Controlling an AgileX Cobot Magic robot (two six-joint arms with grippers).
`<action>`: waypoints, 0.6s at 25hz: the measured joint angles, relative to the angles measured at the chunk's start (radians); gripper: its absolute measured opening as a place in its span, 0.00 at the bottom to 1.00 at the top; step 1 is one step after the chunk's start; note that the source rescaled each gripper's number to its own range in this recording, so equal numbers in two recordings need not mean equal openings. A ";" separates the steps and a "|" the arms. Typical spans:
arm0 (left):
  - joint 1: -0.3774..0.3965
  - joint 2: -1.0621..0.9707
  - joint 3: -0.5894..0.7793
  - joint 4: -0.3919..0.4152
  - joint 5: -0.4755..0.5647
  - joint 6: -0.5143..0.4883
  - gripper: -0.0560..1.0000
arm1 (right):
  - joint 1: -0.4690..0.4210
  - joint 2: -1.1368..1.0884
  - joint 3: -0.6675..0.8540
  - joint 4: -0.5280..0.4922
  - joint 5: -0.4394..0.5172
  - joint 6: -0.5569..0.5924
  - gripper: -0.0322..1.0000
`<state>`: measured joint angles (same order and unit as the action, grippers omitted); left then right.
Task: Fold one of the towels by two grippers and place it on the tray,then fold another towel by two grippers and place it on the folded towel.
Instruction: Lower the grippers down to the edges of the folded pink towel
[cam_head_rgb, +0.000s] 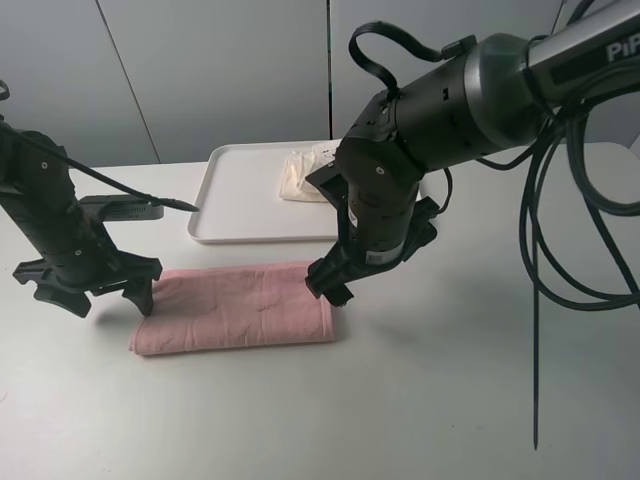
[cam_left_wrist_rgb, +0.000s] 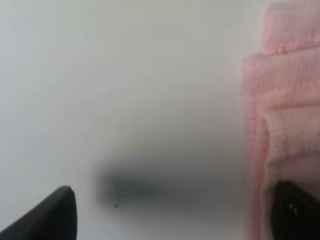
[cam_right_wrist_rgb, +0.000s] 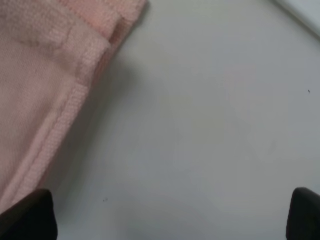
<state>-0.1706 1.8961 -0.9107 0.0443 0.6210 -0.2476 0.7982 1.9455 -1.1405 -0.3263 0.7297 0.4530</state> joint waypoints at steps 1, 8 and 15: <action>0.000 0.000 0.000 0.002 -0.004 -0.002 0.99 | 0.000 0.000 0.000 0.000 0.000 0.000 1.00; 0.000 0.043 -0.012 -0.001 -0.008 -0.006 0.99 | 0.000 0.000 0.000 0.002 0.000 -0.004 1.00; 0.000 0.052 -0.021 -0.009 0.002 -0.006 0.98 | 0.000 0.000 0.000 0.004 0.000 -0.020 1.00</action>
<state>-0.1706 1.9481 -0.9314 0.0350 0.6231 -0.2540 0.7982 1.9455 -1.1405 -0.3223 0.7297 0.4334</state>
